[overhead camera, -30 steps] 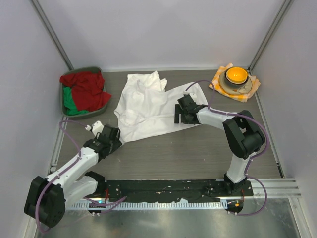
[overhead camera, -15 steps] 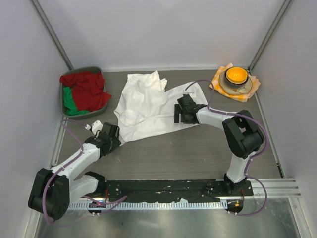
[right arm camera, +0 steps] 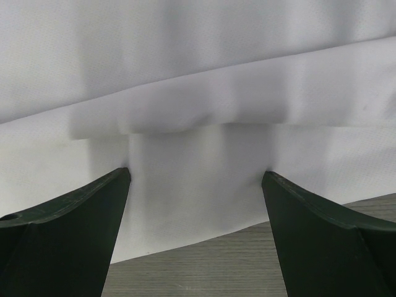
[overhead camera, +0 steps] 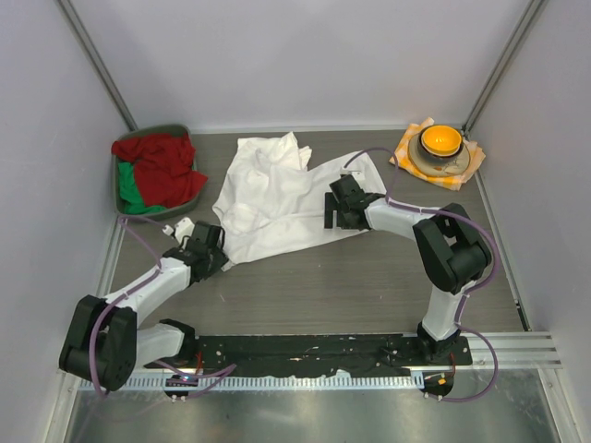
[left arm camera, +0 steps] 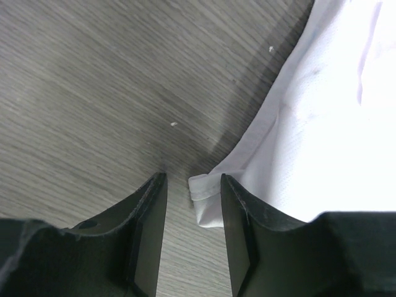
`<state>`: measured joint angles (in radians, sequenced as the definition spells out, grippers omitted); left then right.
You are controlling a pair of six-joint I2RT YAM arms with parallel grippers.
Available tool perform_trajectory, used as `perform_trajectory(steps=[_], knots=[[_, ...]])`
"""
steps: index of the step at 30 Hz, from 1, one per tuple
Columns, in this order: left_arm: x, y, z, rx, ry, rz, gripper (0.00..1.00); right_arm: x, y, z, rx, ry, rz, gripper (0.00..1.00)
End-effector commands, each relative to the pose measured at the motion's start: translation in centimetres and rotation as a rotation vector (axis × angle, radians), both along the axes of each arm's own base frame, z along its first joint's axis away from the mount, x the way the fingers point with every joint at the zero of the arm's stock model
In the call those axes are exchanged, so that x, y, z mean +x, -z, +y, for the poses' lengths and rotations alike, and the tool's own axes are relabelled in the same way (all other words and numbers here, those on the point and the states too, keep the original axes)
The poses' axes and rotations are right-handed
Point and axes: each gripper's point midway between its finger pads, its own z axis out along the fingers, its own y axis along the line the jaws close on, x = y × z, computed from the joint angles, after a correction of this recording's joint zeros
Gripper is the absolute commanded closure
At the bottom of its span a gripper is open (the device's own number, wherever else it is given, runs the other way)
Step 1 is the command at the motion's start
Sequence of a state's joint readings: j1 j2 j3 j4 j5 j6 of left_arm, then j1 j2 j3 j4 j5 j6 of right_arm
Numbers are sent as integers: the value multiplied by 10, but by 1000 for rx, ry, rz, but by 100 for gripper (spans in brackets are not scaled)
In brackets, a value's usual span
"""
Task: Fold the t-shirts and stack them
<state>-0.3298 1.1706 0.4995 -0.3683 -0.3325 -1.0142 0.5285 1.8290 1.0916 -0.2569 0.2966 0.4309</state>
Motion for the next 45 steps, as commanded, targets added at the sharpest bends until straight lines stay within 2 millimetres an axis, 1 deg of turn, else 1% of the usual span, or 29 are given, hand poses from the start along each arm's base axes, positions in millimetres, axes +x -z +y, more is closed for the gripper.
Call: perform_trajectory(steps=[1,4,6,7,13,15,16,17,19,20,22,23,26,31,32,34,37,39,40,42,43,44,45], knots=[[16,-6,-8,-34,4,-43,58,-10,23,4,0,-12,68,6],[18,-3,-8,-38,0,-37,71,-10,23,4,-1,-13,68,6],[17,-1,-6,-42,-8,-34,93,-11,24,2,-8,-11,72,6],[17,-1,-6,-46,-12,-33,100,-10,24,2,-10,-9,70,6],[13,-4,3,-47,-33,-32,100,-11,28,-3,-35,5,81,6],[11,-7,10,-49,-49,-30,100,-12,33,-4,-47,9,94,6],[10,-12,13,-49,-53,-45,100,-12,33,-5,-52,14,96,6],[9,-13,21,-45,-73,-44,100,-12,34,-6,-56,15,101,6],[3,-17,27,-55,-83,-45,100,-13,37,-8,-64,24,109,6],[3,-18,34,-58,-107,-48,100,-14,38,-8,-66,23,113,6],[-2,-20,40,-65,-115,-49,100,-14,40,-10,-71,27,118,6],[-3,-20,45,-63,-133,-45,100,-14,39,-10,-70,27,117,6],[-8,-17,52,-66,-147,-28,100,-16,40,-13,-79,34,126,6],[-17,-11,60,-79,-186,-5,100,-18,39,-20,-92,53,129,6],[-18,-12,60,-82,-187,-13,100,-20,40,-24,-101,61,132,6],[-23,-9,69,-82,-233,-6,100,-21,40,-27,-104,70,133,6],[-25,-12,75,-83,-254,-18,100,-21,38,-33,-108,91,133,6],[-25,-15,74,-94,-253,-25,100,-22,37,-33,-101,90,134,6],[-24,-15,73,-102,-252,-25,94,-22,37,-32,-96,88,133,6],[-22,-19,69,-128,-253,-34,74,-20,34,-30,-85,86,127,6],[-21,-21,68,-135,-252,-37,61,-20,33,-29,-82,83,127,6],[-20,-23,66,-142,-246,-42,54,-19,32,-29,-79,84,124,6],[-20,-28,66,-143,-245,-44,45,-19,32,-29,-80,82,122,6]])
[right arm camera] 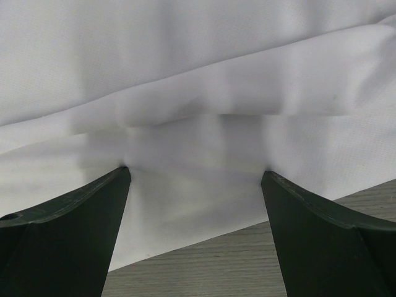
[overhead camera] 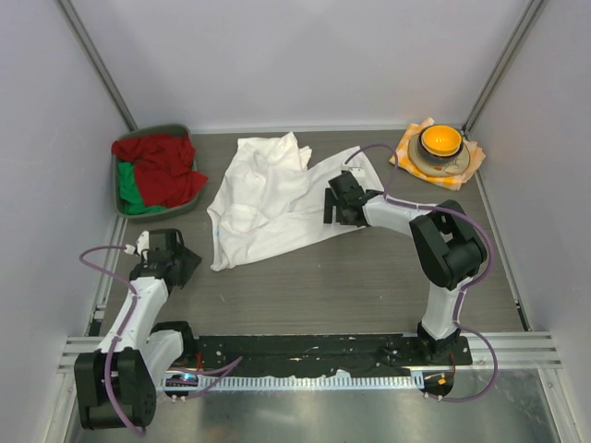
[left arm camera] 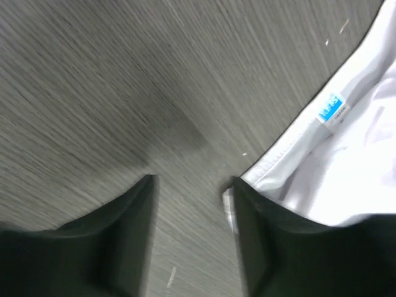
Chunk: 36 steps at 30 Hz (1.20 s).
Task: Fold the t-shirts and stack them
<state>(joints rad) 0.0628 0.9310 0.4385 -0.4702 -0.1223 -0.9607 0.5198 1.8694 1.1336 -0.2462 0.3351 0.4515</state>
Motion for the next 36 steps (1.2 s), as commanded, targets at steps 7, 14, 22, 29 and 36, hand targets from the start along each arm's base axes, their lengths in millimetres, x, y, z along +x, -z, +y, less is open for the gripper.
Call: perform_trajectory(steps=[7,14,22,29,36], knots=[[6,-48,-13,-64,31,-100,16,-34,33,-25,-62,37,150,6],[13,-60,-61,-121,147,-139,26,-34,38,-24,-60,38,161,6],[22,-36,-93,-123,242,-83,60,-34,38,-24,-59,36,156,6],[32,-29,-92,-83,258,-67,69,-35,40,-23,-58,30,162,6],[35,-31,-80,-9,255,-55,69,-35,41,-23,-60,29,163,6]])
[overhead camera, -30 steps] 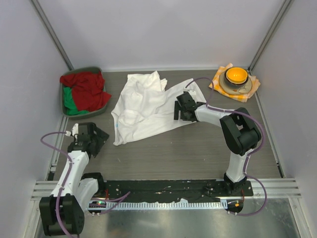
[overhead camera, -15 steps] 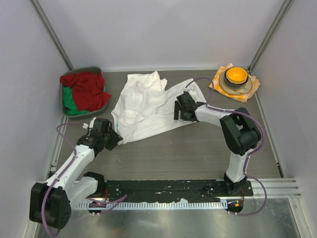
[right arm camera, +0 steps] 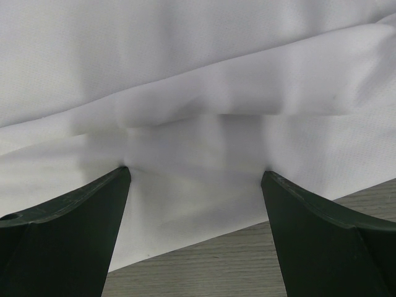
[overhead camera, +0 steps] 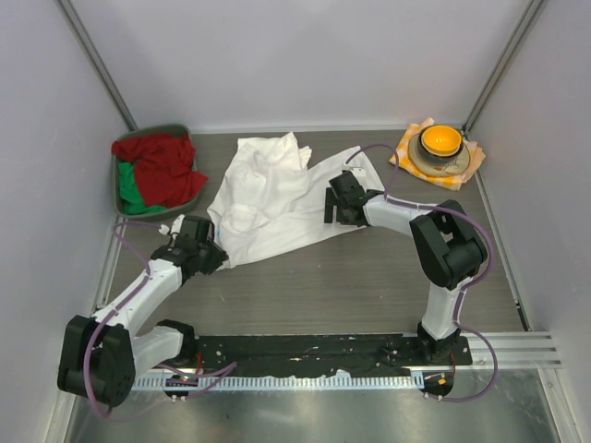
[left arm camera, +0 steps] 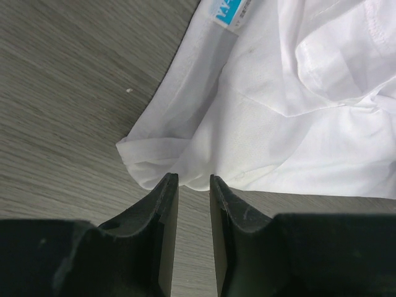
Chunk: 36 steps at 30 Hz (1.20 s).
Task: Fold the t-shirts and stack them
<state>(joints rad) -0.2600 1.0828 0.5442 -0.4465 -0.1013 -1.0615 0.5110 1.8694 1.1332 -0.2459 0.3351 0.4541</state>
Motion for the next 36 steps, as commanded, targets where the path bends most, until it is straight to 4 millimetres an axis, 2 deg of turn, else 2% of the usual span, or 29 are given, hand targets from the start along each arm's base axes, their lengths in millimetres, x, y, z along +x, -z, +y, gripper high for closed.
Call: perform_trajectory(steps=[1,4,10,19,22,23,24,28,33,36], knots=[[20,-23,7,64,4,-77,69,-36,42,-19,-59,17,164,6],[21,-23,10,92,15,-68,69,-36,43,-19,-56,18,167,6],[18,-4,7,84,31,-22,69,-37,43,-19,-60,17,167,6],[13,13,7,89,45,10,70,-36,44,-19,-60,15,169,6],[13,20,6,96,52,26,75,-37,43,-20,-65,17,169,6],[14,21,7,100,50,28,85,-37,43,-20,-66,18,168,6],[14,21,8,105,54,32,89,-37,42,-20,-68,17,167,6],[17,21,8,116,56,33,100,-36,42,-21,-70,20,166,6],[20,13,18,146,46,25,100,-37,45,-24,-84,29,171,6],[20,9,30,143,21,18,100,-39,45,-28,-98,39,176,6]])
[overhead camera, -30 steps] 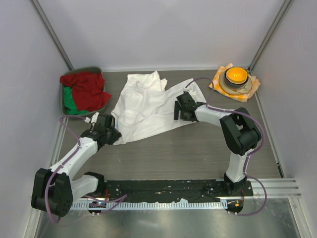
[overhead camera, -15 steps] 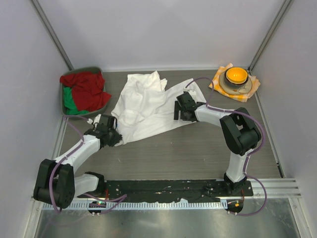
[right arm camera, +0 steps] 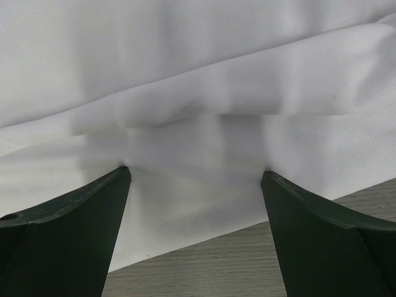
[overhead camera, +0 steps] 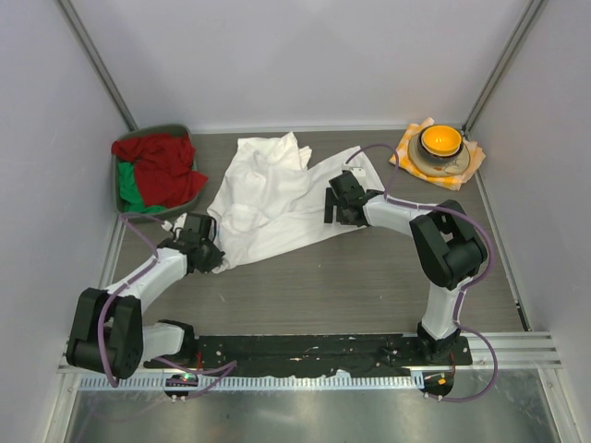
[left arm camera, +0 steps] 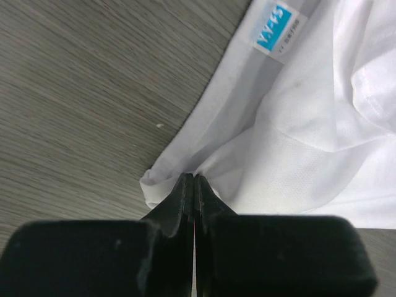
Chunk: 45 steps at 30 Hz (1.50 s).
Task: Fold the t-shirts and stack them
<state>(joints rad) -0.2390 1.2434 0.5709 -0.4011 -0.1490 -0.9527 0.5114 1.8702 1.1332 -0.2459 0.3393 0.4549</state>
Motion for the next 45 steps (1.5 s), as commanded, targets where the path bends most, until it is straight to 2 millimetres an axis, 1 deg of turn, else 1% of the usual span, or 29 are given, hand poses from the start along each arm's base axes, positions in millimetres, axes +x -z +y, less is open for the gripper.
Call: perform_trajectory(steps=[1,4,12,13,15,16,17,18,19,20,21,22,23,25,26,27,28,29,30,32,33,35,36,38,39,41,42,43,45], knots=[[12,-18,23,28,-35,-56,100,-39,45,-29,-96,42,177,6],[10,-18,33,22,-58,-52,100,-40,44,-31,-100,47,178,6],[8,-14,30,5,-63,-36,100,-40,39,-38,-118,67,169,6],[9,-17,29,-6,-61,-44,94,-40,38,-38,-116,68,168,6],[9,-22,25,-27,-59,-57,77,-38,33,-36,-104,67,156,6],[8,-30,24,-38,-56,-80,65,-35,27,-33,-90,61,136,6],[8,-35,23,-42,-54,-92,57,-34,23,-32,-85,59,129,6],[11,-45,23,-44,-55,-112,47,-31,18,-30,-79,57,115,6],[8,-51,24,-35,-58,-114,28,-28,7,-28,-69,53,90,5],[8,-63,24,-34,-56,-144,22,-27,2,-26,-63,47,77,5],[14,-81,21,-36,-44,-187,16,-26,-4,-24,-53,43,64,4],[17,-91,21,-27,-42,-211,13,-24,-15,-23,-46,42,40,3],[22,-110,18,-29,-33,-240,13,-22,-23,-20,-37,37,23,2],[25,-124,5,-26,15,-252,12,-23,-35,-19,-35,31,8,2],[33,-132,-1,-16,26,-255,13,-22,-46,-15,-28,20,-10,2],[34,-136,-17,-21,77,-257,13,-23,-50,-16,-33,20,-10,2],[37,-135,-25,-18,96,-246,14,-28,-53,-18,-49,18,3,2],[45,-134,-34,-3,110,-233,14,-28,-59,-19,-60,14,-14,1],[46,-131,-50,-4,157,-222,16,-30,-62,-20,-64,16,-17,1],[54,-131,-70,-10,185,-224,17,-32,-67,-23,-71,10,-25,0],[54,-116,-83,-5,215,-185,18,-35,-67,-24,-79,6,-11,1],[55,-107,-101,-8,242,-167,18,-35,-67,-27,-101,5,-3,0],[59,-98,-107,-3,247,-152,19,-35,-65,-28,-107,4,-2,0],[59,-89,-118,-7,260,-139,19,-32,-62,-28,-124,1,5,0],[61,-80,-121,-1,262,-124,20,-32,-54,-28,-142,-11,24,0],[61,-71,-125,-2,267,-112,20,-28,-52,-26,-150,-17,29,0],[61,-67,-125,4,265,-106,21,-26,-45,-25,-158,-22,39,0],[62,-61,-126,6,268,-102,20,-22,-45,-24,-157,-25,33,0],[62,-55,-126,15,272,-94,21,-17,-42,-21,-157,-30,26,0]])
